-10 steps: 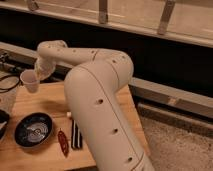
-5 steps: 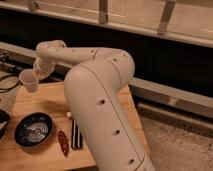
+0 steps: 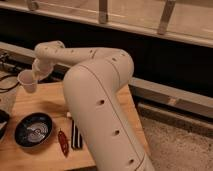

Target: Pick up the ceramic cup

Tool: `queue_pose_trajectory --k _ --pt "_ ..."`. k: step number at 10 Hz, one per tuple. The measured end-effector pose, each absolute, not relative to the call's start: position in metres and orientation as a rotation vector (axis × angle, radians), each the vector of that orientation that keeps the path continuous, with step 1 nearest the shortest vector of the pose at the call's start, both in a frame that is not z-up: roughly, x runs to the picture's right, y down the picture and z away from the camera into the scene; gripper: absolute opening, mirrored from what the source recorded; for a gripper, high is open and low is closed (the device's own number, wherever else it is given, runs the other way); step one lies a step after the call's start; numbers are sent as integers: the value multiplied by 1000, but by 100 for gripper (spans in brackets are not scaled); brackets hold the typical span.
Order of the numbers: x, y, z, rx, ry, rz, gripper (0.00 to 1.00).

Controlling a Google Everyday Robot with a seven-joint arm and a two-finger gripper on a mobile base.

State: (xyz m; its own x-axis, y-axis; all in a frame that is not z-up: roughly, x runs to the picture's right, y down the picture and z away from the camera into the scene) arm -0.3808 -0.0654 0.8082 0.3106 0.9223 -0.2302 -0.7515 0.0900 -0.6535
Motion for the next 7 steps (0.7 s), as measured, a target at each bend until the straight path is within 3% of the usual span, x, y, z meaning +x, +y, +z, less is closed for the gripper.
queue_pose_trajectory --k 7 --pt "-383 -62 806 -775 -272 1260 5"
